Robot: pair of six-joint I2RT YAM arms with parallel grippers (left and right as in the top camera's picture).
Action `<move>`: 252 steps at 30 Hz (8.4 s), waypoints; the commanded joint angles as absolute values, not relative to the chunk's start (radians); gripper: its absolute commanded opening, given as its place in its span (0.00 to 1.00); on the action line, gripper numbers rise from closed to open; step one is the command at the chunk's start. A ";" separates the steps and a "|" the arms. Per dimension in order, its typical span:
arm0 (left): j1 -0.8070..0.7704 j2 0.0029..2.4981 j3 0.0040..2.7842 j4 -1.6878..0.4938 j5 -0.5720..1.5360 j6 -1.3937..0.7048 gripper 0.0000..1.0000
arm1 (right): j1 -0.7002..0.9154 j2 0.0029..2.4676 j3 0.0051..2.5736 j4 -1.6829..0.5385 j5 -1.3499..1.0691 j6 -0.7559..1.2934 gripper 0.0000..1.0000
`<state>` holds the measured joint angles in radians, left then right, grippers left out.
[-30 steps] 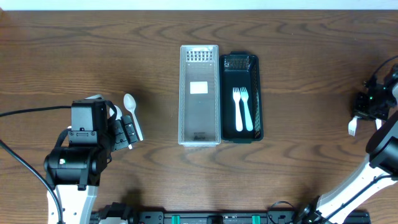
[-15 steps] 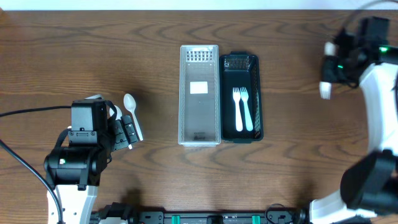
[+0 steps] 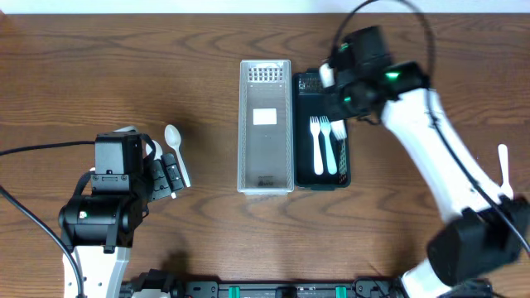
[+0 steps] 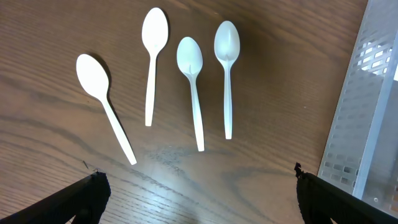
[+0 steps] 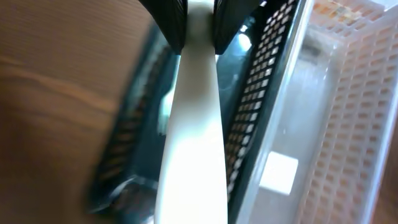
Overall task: Pack container
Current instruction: 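Place the spoon into the black basket and open the right gripper, then move the right gripper to the last white spoon and grasp it, then carry the spoon into the black basket and open the right gripper, then raise the right gripper back to the right side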
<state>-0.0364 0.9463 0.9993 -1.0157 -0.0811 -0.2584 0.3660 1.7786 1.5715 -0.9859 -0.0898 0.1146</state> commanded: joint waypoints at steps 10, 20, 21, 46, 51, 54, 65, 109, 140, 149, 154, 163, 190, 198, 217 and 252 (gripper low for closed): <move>-0.039 0.946 1.014 -1.021 -0.081 -0.260 0.98 | 0.435 2.060 1.576 -0.963 -0.031 0.152 0.08; -0.039 0.946 1.014 -1.021 -0.081 -0.260 0.98 | 0.435 2.053 1.602 -0.957 -0.033 0.152 0.53; -0.039 0.946 1.014 -1.021 -0.081 -0.260 0.98 | 0.433 2.048 1.618 -0.970 -0.026 0.152 0.53; -0.039 0.946 1.014 -1.020 -0.081 -0.260 0.98 | -0.442 1.685 1.830 -1.235 0.063 -0.063 0.82; -0.039 0.946 1.014 -1.020 -0.081 -0.260 0.98 | -0.598 1.707 1.784 -1.174 0.062 -0.130 0.82; -0.039 0.946 1.014 -1.020 -0.081 -0.260 0.98 | -0.686 1.710 1.708 -1.097 0.019 -0.183 0.82; -0.039 0.946 1.014 -1.021 -0.081 -0.260 0.98 | -0.889 1.764 1.310 -0.834 -0.075 -0.578 0.81; -0.039 0.947 1.014 -1.021 -0.082 -0.260 0.98 | -0.769 2.045 1.303 -0.691 -0.051 -0.686 0.81; -0.039 0.946 1.014 -1.021 -0.081 -0.260 0.98 | -0.789 2.048 1.280 -0.701 -0.061 -0.554 0.22; -0.039 0.946 1.014 -1.021 -0.081 -0.260 0.98 | -0.789 2.048 1.280 -0.699 -0.065 -0.554 0.12; -0.039 0.946 1.014 -1.021 -0.081 -0.260 0.98 | -0.786 2.048 1.280 -0.694 -0.097 -0.540 0.06; -0.039 0.946 1.014 -1.012 -0.081 -0.260 0.98 | -0.683 1.970 1.319 -0.681 -0.094 -0.268 0.01; -0.039 0.946 1.014 -1.036 -0.081 -0.260 0.98 | 0.390 1.817 1.730 -1.113 0.041 0.389 0.01; -0.039 0.947 1.014 -1.036 -0.082 -0.260 0.98 | 0.450 2.054 1.692 -1.119 0.040 0.389 0.01; -0.039 0.941 1.014 -1.038 -0.081 -0.260 0.98 | 0.378 1.911 1.893 -1.132 0.083 0.228 0.80; -0.039 1.669 1.382 -1.042 -0.031 -0.448 0.98 | -0.149 1.705 1.409 -1.065 -0.080 0.148 0.99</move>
<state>-0.0364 1.6249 1.3941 -1.0473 -0.0147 -0.4019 -0.1505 1.7081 1.4120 -1.0706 -0.0620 0.1635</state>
